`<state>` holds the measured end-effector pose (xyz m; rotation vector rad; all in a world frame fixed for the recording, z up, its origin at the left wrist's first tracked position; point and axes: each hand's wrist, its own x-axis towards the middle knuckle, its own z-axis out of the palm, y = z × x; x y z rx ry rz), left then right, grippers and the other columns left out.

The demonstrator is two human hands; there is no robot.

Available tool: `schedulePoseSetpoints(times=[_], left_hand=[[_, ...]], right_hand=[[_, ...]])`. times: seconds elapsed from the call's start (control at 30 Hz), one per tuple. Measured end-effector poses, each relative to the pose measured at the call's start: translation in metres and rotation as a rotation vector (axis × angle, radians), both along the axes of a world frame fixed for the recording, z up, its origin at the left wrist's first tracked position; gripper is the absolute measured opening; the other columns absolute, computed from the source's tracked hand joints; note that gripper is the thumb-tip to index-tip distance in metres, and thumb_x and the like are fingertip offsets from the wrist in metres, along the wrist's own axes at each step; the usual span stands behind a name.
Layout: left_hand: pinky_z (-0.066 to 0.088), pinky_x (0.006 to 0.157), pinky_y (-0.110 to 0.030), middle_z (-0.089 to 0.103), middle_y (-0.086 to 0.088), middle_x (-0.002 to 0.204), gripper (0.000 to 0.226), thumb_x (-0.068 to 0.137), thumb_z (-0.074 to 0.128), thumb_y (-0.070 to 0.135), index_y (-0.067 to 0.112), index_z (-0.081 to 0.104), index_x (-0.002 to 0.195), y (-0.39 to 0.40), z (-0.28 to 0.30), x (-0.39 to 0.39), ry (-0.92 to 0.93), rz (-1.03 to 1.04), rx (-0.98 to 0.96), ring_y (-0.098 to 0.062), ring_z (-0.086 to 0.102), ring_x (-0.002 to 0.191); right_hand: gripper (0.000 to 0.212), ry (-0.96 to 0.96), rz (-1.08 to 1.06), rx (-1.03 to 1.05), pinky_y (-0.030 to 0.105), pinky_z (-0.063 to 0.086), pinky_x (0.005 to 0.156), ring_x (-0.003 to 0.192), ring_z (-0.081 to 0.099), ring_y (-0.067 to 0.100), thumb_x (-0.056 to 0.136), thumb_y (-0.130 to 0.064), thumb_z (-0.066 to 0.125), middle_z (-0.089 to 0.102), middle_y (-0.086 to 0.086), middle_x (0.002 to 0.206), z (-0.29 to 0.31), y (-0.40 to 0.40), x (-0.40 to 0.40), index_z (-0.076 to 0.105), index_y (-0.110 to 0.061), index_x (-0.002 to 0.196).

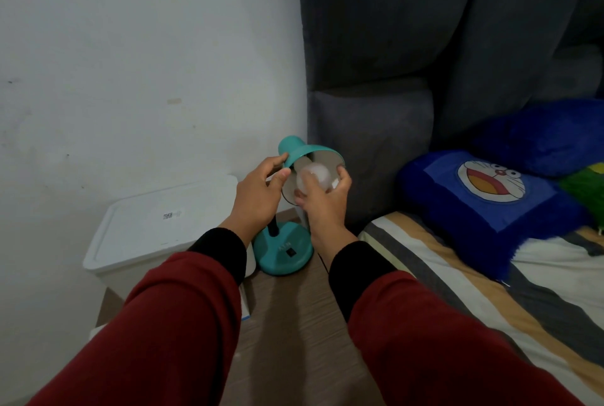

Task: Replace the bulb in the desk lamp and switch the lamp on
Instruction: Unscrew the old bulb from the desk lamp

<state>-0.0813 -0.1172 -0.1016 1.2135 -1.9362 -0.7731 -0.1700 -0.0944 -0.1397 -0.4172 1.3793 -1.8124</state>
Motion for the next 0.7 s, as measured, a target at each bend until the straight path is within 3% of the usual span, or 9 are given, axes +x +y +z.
schedulePoseSetpoints(times=[0.07,0.17,0.2,0.27,0.33,0.43,0.5,0.57,0.7], left_hand=[[0.033,0.085,-0.011,0.057,0.002,0.134,0.036,0.097,0.045,0.026,0.023,0.05,0.133,0.0,0.0001,-0.0007,0.001,0.006,0.0,0.002,0.044,0.105],[0.034,0.083,-0.009,0.057,0.001,0.133,0.036,0.097,0.045,0.025,0.022,0.05,0.133,-0.0001,0.0016,-0.0016,0.009,0.012,0.006,0.002,0.044,0.105],[0.033,0.085,-0.01,0.057,0.001,0.134,0.036,0.097,0.045,0.025,0.022,0.05,0.133,0.0,0.0017,-0.0019,0.005,0.009,0.005,0.002,0.044,0.105],[0.032,0.088,-0.013,0.057,0.001,0.134,0.036,0.097,0.046,0.025,0.021,0.05,0.133,0.0006,0.0016,-0.0028,0.01,0.004,0.004,0.002,0.044,0.106],[0.032,0.088,-0.014,0.057,0.001,0.133,0.036,0.097,0.045,0.025,0.021,0.05,0.133,0.0013,0.0012,-0.0031,0.012,0.005,0.005,0.001,0.044,0.106],[0.032,0.088,-0.015,0.058,0.001,0.133,0.036,0.097,0.045,0.025,0.021,0.05,0.133,0.0001,0.0013,-0.0005,0.005,0.013,0.002,0.0,0.045,0.106],[0.032,0.089,-0.015,0.057,0.001,0.133,0.036,0.097,0.046,0.025,0.021,0.05,0.132,-0.0008,0.0012,0.0009,-0.003,0.005,-0.001,0.001,0.045,0.106],[0.033,0.089,-0.015,0.057,0.001,0.133,0.036,0.097,0.046,0.025,0.021,0.05,0.133,-0.0009,0.001,0.0005,-0.009,-0.001,0.001,0.0,0.045,0.106],[0.032,0.088,-0.013,0.057,0.001,0.134,0.036,0.097,0.046,0.025,0.022,0.05,0.133,-0.0003,0.001,-0.0012,-0.007,0.011,-0.003,0.001,0.044,0.107]], right_hand=[[0.058,0.071,-0.032,0.026,0.043,0.053,0.094,0.11,0.061,0.026,0.083,-0.031,0.066,0.053,0.009,0.129,-0.0016,-0.002,-0.0011,0.041,-0.029,0.136],[0.061,0.268,-0.028,-0.011,0.038,0.051,0.097,0.114,0.054,0.022,0.078,-0.013,0.068,0.047,0.006,0.133,-0.0041,-0.0003,-0.003,0.046,-0.031,0.132],[0.068,0.244,-0.014,-0.013,0.037,0.05,0.098,0.116,0.053,0.021,0.076,-0.013,0.07,0.045,0.006,0.133,-0.0041,-0.0002,-0.0016,0.041,-0.031,0.135],[0.078,0.087,-0.001,0.015,0.038,0.048,0.1,0.116,0.054,0.022,0.077,-0.033,0.071,0.047,0.005,0.132,-0.0012,0.0001,0.0003,0.029,-0.03,0.143],[0.07,-0.061,0.004,0.075,0.038,0.052,0.095,0.107,0.062,0.025,0.083,-0.047,0.062,0.052,0.009,0.13,0.0016,-0.0025,0.0007,0.034,-0.022,0.142],[0.052,0.105,0.011,0.09,0.035,0.053,0.093,0.108,0.06,0.023,0.082,-0.034,0.068,0.054,0.007,0.13,-0.0013,-0.0032,-0.0011,0.05,-0.023,0.13],[0.061,0.151,-0.006,0.045,0.03,0.05,0.092,0.113,0.056,0.02,0.077,-0.022,0.075,0.05,0.005,0.13,-0.0049,-0.0018,-0.0017,0.047,-0.027,0.131],[0.072,0.104,-0.022,0.035,0.031,0.049,0.094,0.113,0.057,0.02,0.073,-0.022,0.078,0.052,0.006,0.131,-0.0059,-0.0004,-0.002,0.042,-0.022,0.135],[0.063,0.167,-0.006,0.067,0.031,0.051,0.089,0.106,0.058,0.02,0.074,-0.009,0.075,0.056,0.003,0.121,-0.0028,0.0042,-0.0066,0.046,-0.022,0.129]])
